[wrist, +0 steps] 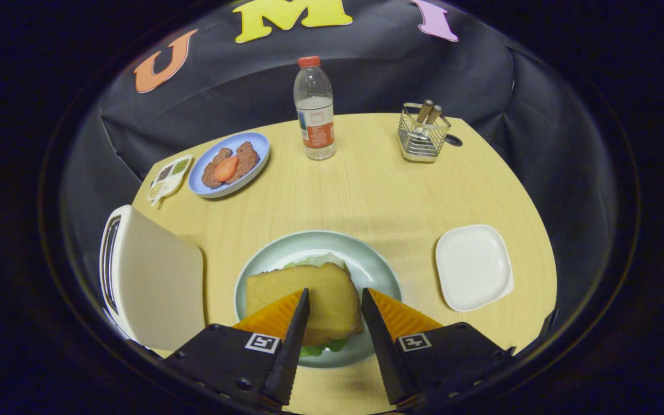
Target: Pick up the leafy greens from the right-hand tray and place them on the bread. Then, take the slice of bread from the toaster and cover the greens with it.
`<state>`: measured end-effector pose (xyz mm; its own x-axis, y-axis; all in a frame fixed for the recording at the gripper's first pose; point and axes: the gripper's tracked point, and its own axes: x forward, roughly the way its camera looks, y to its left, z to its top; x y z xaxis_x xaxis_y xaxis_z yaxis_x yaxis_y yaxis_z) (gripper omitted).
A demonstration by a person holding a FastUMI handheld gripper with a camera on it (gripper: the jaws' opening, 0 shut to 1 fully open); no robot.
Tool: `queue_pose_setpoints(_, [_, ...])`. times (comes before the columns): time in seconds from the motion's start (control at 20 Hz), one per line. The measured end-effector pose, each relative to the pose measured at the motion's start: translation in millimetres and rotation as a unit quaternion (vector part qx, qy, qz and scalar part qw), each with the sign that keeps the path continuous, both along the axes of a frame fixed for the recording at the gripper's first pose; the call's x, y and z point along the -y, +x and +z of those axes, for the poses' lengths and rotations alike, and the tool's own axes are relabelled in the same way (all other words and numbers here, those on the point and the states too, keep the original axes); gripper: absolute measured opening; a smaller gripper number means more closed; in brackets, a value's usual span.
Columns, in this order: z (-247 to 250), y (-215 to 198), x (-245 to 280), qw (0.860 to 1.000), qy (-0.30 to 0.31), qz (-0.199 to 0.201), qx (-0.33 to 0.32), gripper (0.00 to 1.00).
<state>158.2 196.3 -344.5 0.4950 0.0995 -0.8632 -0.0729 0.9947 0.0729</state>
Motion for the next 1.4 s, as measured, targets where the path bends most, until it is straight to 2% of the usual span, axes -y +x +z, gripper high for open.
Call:
queue_pose_setpoints(0.3, [40.0,-7.0,19.2,0.999,0.006,-0.001,0.035,0.61])
queue_pose_setpoints(0.55, [102.0,-24.0,25.4,0.995,0.017,0.019,0.097,0.64])
queue_pose_setpoints(0.7, [146.1,-32.2,21.4,0.988,0.033,0.030,0.145,0.71])
queue_pose_setpoints(0.8, [175.2,-39.0,22.3,0.982,0.031,0.039,0.182,0.79])
queue_pose_setpoints(1.1, [258.7,-58.8,36.3,0.951,0.025,0.025,0.307,0.95])
queue_pose_setpoints(1.4, [345.8,-94.2,54.9,0.902,0.011,0.015,0.431,0.95])
